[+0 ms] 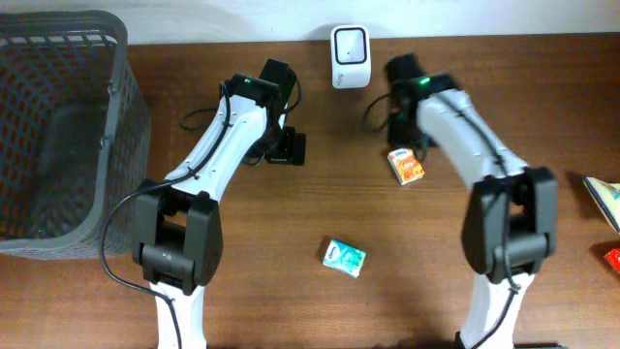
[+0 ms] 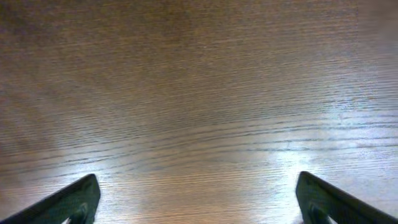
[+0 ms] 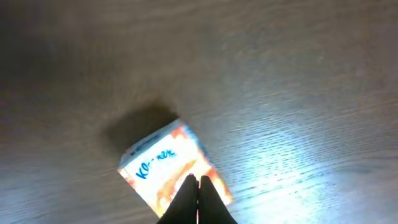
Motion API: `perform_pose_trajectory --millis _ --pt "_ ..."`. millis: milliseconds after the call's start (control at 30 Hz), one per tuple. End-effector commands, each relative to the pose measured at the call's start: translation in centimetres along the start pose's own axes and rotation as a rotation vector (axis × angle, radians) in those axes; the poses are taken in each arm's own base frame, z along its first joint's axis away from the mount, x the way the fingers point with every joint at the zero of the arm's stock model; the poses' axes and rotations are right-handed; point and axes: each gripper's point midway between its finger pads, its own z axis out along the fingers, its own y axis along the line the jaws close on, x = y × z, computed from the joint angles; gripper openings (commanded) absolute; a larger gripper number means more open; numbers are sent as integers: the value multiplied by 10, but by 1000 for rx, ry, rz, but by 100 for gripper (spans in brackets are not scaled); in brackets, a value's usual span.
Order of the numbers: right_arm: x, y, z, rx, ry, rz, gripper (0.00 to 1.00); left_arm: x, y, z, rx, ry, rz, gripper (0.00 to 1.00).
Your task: Scan the item barcode
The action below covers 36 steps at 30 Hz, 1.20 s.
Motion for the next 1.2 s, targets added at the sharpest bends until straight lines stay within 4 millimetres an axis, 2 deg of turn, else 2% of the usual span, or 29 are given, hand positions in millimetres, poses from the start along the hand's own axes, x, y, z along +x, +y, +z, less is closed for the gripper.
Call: perform_pose_trajectory --millis 0,33,67,100,167,233,267,433,533,667,933,1167 --pt "-11 -15 -27 -240 59 142 33 0 -39 -11 207 -5 58 76" --pt "-12 -29 -25 -239 73 176 51 0 -62 -16 313 -10 119 66" --pt "-11 -46 -21 -227 91 213 86 1 -80 -21 392 -19 163 55" --pt "-10 -62 -19 -216 107 250 100 1 -101 -27 472 -34 202 43" --pt "-8 -93 -15 -197 134 320 99 -3 -133 -35 547 -87 265 18" --pt "-4 -115 -12 -199 157 378 99 -8 -157 -40 569 -152 321 3" --pt "-4 -123 -11 -196 162 399 99 -10 -168 -42 573 -184 343 0" --pt "2 -159 -8 -179 183 485 99 -23 -217 -42 487 -343 281 0" --pt "8 -163 -8 -174 206 495 98 -27 -243 -41 427 -449 317 0" --pt "8 -162 -8 -173 207 494 98 -29 -267 -22 419 -494 319 0" --pt "8 -162 -8 -173 207 494 98 -28 -279 54 393 -442 331 0" --pt "8 -162 -8 -173 207 494 98 -23 -274 86 364 -396 331 0"
